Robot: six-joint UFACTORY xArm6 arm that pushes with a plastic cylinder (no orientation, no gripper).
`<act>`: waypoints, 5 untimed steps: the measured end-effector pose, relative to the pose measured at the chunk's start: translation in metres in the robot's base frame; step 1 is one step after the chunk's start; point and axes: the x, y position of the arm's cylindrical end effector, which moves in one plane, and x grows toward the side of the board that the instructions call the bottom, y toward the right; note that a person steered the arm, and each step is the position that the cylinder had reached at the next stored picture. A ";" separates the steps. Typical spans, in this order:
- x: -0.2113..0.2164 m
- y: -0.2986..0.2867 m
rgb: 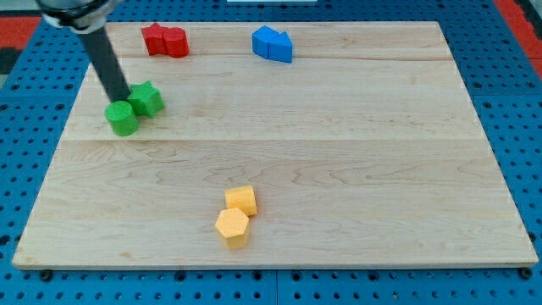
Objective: Move the green star to the center right of the board
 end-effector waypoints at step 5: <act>-0.031 0.215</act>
